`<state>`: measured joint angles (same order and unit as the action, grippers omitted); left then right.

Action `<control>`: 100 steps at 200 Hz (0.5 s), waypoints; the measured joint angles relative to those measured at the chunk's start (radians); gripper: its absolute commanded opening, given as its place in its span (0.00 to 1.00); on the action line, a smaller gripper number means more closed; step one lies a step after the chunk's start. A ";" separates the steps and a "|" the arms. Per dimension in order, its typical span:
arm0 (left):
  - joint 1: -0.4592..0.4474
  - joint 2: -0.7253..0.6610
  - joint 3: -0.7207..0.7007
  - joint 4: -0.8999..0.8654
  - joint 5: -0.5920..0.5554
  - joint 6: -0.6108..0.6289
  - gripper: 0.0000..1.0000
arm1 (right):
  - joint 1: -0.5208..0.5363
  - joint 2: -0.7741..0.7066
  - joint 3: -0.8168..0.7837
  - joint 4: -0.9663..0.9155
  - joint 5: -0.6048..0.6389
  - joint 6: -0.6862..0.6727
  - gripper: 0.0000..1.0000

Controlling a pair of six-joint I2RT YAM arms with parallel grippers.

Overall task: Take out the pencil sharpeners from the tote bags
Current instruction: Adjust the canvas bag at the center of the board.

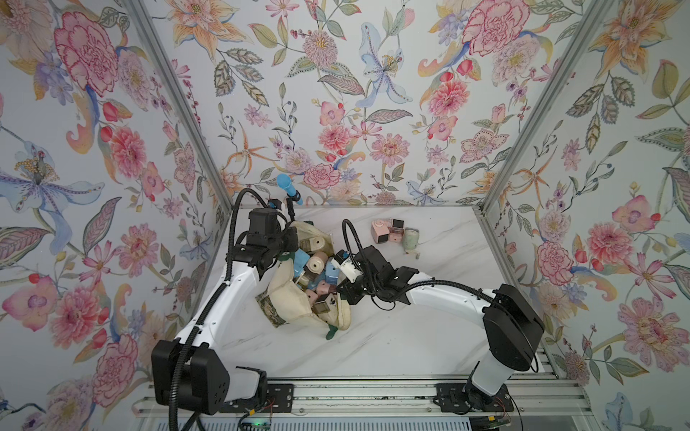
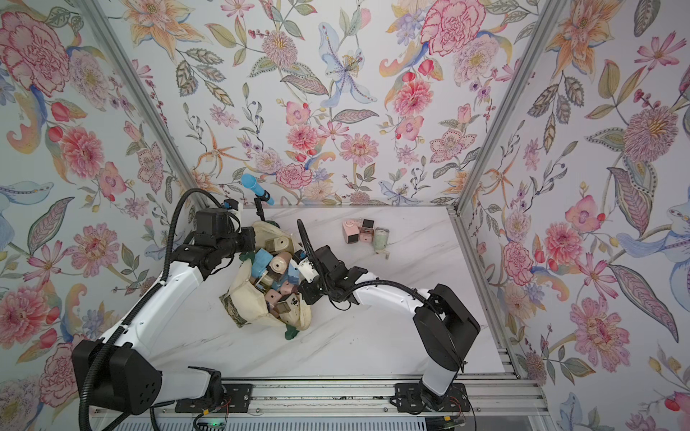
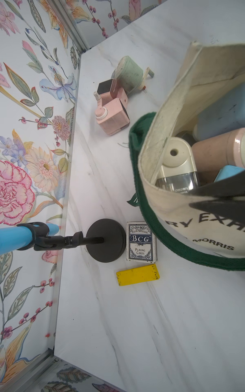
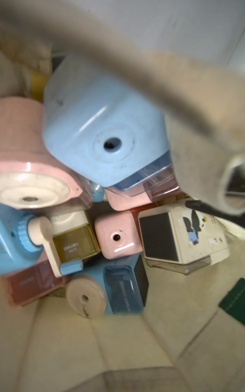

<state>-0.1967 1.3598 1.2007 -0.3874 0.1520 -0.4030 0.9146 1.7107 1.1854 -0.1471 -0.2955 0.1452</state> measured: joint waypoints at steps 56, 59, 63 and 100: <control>0.000 0.021 -0.001 0.017 0.009 0.048 0.00 | 0.019 -0.002 0.000 -0.023 -0.080 -0.050 0.36; 0.000 0.021 -0.002 0.019 0.013 0.047 0.00 | 0.020 -0.002 0.000 -0.024 -0.083 -0.052 0.40; 0.000 0.021 -0.004 0.024 0.018 0.047 0.00 | 0.020 -0.004 0.000 -0.025 -0.085 -0.059 0.46; 0.000 -0.003 -0.091 0.141 0.050 0.044 0.00 | 0.003 -0.087 -0.026 -0.035 -0.042 -0.059 0.63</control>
<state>-0.1967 1.3563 1.1099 -0.2466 0.2020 -0.3588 0.9176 1.6241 1.1595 -0.1822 -0.3370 0.0864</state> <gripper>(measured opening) 0.051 0.608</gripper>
